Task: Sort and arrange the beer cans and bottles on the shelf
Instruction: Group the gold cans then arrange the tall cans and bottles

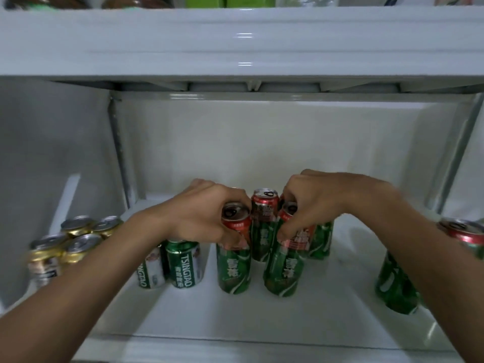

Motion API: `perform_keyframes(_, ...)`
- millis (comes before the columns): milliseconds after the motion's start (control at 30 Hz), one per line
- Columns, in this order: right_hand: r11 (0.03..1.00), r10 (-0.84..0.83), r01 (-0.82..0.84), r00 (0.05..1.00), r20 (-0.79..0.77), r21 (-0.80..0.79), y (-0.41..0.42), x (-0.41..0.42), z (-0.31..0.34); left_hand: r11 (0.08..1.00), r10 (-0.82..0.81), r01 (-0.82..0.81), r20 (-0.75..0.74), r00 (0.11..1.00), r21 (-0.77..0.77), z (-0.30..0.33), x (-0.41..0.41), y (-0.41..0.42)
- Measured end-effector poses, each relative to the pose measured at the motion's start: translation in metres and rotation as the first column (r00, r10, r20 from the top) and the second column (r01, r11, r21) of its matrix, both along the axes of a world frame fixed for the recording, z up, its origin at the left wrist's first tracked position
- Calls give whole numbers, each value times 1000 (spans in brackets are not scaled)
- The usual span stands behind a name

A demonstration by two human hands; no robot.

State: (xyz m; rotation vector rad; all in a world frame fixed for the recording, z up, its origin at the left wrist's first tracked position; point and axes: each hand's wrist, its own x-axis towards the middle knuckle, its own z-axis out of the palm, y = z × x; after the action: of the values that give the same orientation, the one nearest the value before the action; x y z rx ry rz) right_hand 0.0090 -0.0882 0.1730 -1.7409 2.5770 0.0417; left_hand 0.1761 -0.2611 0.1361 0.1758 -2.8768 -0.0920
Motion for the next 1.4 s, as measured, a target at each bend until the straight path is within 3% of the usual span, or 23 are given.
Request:
perform_keyframes(233,998,-4,5,1000,-20,58,-22,11,-7,997,69,-68,-32,997,34,-22,-5,-15)
perform_keyframes(533,987,-60,65,998,35,-144,-34,15,-20,999,45,-45,6,999,-23,-25,-15,-22)
perform_keyframes(767,963,-70,89,994,81,-253,-35,14,-31,994,-15,20,-43,999,105,-27,-19,-26)
perform_keyframes(1033,932,-81,130,985,155,-337,-35,12,-44,993,-56,65,-88,995,100,-39,-20,-26)
perform_keyframes(1133,897,-7,103,976,219,-430,-23,12,-52,999,-42,46,-135,990,27,-41,-16,-24)
perform_keyframes(1233,859,46,86,969,245,-504,7,5,-52,997,-65,52,-273,960,-56,-36,-17,-14)
perform_keyframes(1400,699,0,155,976,217,-698,101,-18,-33,967,-220,254,-431,875,22,-26,-39,34)
